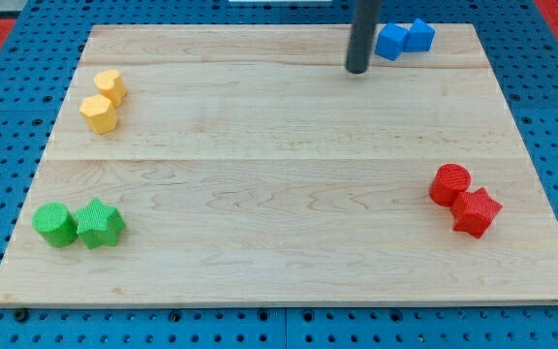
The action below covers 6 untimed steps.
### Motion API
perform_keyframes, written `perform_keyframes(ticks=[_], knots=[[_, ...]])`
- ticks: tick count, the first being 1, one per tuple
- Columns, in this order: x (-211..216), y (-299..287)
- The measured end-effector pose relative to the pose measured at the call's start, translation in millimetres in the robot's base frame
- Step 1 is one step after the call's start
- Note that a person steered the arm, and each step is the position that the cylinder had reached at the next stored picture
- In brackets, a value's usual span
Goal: Slide the yellow hexagon a bit right
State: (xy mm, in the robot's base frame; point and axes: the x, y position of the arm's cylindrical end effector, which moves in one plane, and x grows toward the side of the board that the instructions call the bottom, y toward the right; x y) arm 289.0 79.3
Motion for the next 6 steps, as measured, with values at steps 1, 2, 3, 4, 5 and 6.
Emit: perform_keyframes(ticks=[1,2,3,4,5,6], knots=[[16,-73],[42,-133],[102,-154],[132,-241],[128,-345],[96,-359]])
